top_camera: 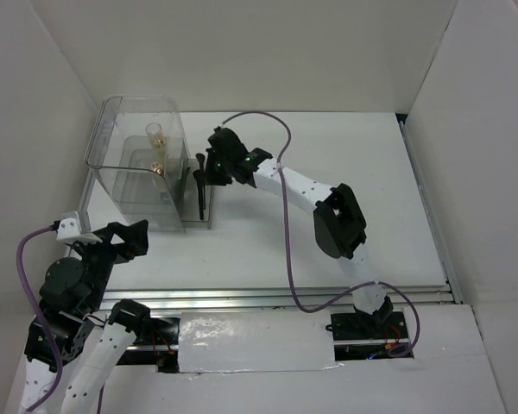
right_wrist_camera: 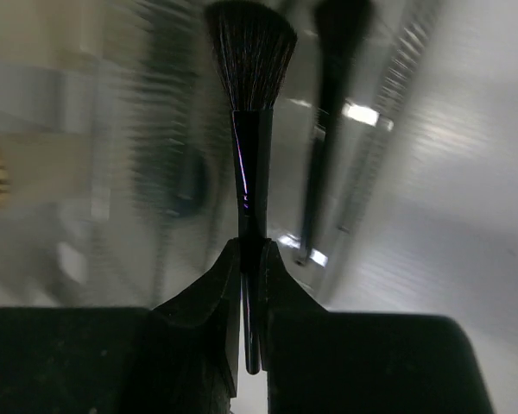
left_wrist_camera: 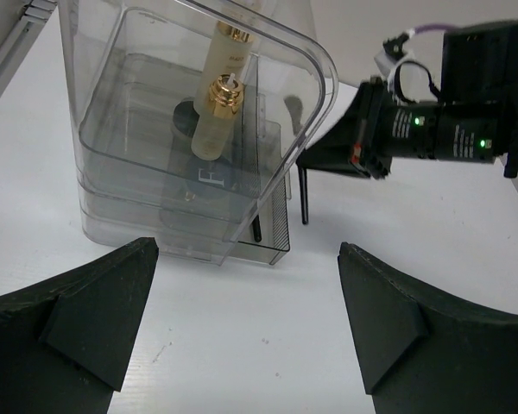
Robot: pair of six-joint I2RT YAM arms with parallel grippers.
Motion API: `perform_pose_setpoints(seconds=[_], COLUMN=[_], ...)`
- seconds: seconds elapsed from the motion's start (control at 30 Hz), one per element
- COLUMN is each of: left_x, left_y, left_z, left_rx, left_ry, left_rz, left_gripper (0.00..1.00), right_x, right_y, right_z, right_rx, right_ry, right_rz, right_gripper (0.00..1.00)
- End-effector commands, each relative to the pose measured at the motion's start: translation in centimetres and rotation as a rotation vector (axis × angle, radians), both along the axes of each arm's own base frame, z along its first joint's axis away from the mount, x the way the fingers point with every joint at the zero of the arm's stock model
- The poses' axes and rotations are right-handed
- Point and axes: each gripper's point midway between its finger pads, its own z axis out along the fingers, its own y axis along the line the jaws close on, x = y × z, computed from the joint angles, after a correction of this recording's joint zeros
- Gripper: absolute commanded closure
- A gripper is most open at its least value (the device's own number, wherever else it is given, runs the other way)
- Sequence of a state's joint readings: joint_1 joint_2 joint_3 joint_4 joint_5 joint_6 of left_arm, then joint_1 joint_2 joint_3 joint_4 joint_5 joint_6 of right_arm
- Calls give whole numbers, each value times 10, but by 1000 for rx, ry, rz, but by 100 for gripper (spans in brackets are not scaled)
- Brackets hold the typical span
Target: Organize the makeup
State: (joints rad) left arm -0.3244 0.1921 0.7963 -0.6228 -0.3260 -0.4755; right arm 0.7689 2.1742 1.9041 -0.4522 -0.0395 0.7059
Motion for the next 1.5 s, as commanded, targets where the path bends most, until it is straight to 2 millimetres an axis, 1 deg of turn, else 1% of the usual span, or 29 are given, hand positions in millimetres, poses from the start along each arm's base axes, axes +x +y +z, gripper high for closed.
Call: perform_pose_setpoints(seconds=[0.0,0.17,0.23,0.3,0.4,0.43,0.47,0.53,0.57,0.63,0.67,0.7,0.73,0.77,0.8,0.83,0.87,0.9,0.93,0.97,1.0,1.03,1.2,1.23,1.3,1.33,1.37,1.43,1.47], left_x=[2,2,2,2,3,3,3,3,4,4,6,8,16,20,24,27,37,39,41,46,46,49,57,51,55,48,52,64,72], left_y=[1,1,1,1,1,1,1,1,0,-5,-10,-26,-36,-43,-49,-61,-71,-80,-89,-94,-100,-100,-130,-158,-171,-201,-208,-233,-242], left_z=[8,9,8,8,8,7,7,8,7,10,10,14,9,11,4,1,-5,-5,2,5,8,10,2,-11,-13,-31,-30,-51,-54], left_rx=[-17,-18,-17,-17,-16,-15,-15,-15,-13,-1,11,14,40,53,71,67,66,51,22,17,11,16,67,104,171,252,279,340,348], left_ry=[-26,-29,-28,-26,-25,-22,-22,-21,-19,-31,-31,-52,-14,7,59,95,139,145,130,135,133,134,195,240,248,289,294,338,330], left_rz=[11,13,13,13,13,13,13,14,11,-22,-53,-139,-180,-214,-245,-306,-340,-378,-411,-421,-438,-418,-428,-495,-418,-458,-434,-441,-433], left_gripper=[0,1,0,1,1,1,1,0,1,1,1,3,9,11,12,13,13,13,13,13,14,14,15,15,13,9,7,6,5], right_x=[27,34,33,31,26,25,25,23,22,19,14,7,-2,-18,-22,-35,-47,-55,-65,-75,-80,-94,-116,-120,-121,-123,-124,-133,-136], right_y=[21,32,33,35,39,38,39,29,24,3,-13,-35,-58,-81,-100,-125,-146,-162,-190,-203,-216,-230,-260,-263,-269,-273,-276,-285,-289], right_z=[14,4,-3,-7,-3,0,20,33,63,75,110,96,145,107,114,156,124,128,160,146,155,179,219,220,225,226,223,228,230], right_rx=[53,115,124,130,149,151,178,178,209,165,185,139,200,148,168,250,220,237,304,307,330,376,296,277,261,257,251,271,279], right_ry=[-44,-27,-13,3,2,-3,-28,-47,-92,-113,-158,-139,-236,-192,-214,-299,-251,-260,-322,-299,-323,-381,-477,-475,-493,-498,-492,-509,-516], right_rz=[-22,-58,-65,-56,-21,-18,-14,-23,-21,-53,-80,-123,-167,-189,-224,-266,-304,-329,-367,-359,-370,-373,-373,-370,-384,-394,-410,-433,-446], right_gripper=[99,93,84,63,58,57,54,50,41,41,40,40,40,40,40,39,39,38,37,37,37,34,33,33,33,33,33,33,33])
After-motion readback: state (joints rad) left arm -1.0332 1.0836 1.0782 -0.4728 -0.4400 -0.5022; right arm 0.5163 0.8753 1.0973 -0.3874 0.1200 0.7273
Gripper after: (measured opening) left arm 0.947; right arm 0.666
